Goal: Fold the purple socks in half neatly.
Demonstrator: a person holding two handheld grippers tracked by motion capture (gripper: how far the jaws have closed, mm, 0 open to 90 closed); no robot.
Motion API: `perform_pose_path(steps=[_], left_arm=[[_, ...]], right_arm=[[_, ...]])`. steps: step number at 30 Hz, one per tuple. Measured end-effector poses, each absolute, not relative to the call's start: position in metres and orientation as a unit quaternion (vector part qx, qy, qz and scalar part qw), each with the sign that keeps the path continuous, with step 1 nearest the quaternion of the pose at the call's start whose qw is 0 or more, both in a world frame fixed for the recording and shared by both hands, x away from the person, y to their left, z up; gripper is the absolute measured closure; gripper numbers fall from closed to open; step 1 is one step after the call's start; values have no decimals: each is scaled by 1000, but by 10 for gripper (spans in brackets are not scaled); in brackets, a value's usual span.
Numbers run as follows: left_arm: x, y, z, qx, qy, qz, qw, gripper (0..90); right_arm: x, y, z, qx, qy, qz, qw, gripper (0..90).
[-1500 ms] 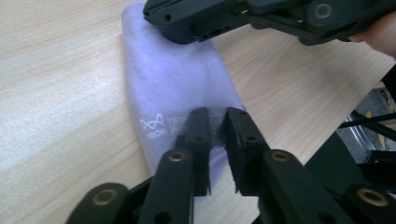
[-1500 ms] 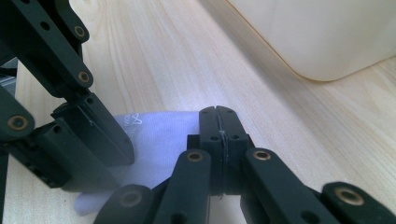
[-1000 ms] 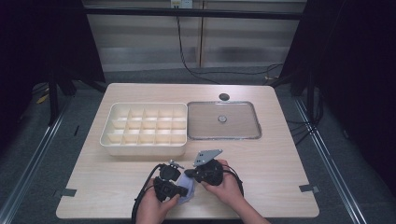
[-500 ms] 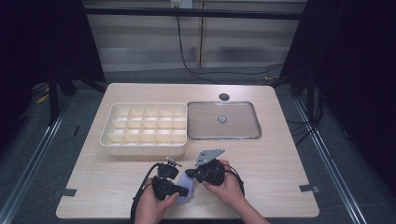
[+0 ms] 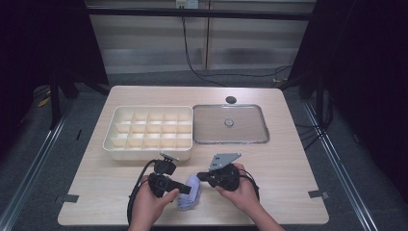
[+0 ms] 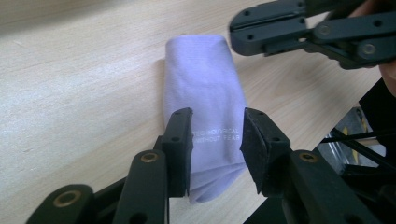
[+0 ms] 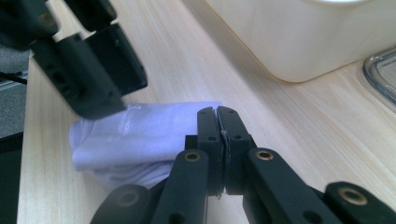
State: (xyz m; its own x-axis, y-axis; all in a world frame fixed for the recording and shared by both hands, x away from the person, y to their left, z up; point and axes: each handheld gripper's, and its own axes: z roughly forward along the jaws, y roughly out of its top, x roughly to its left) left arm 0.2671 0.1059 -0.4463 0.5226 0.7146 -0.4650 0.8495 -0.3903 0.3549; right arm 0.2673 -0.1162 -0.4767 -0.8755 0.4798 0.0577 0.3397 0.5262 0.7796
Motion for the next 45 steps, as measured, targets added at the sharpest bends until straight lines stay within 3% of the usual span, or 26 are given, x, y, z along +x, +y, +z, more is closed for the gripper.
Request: perform_pose_path(steps=[17, 45], left_arm=[[279, 110, -459, 813, 497, -132, 273, 574], [278, 99, -471, 817, 492, -145, 263, 499]], right_arm=[[249, -132, -486, 235, 874, 420, 73, 881], [235, -118, -504, 214, 888, 405, 47, 882]])
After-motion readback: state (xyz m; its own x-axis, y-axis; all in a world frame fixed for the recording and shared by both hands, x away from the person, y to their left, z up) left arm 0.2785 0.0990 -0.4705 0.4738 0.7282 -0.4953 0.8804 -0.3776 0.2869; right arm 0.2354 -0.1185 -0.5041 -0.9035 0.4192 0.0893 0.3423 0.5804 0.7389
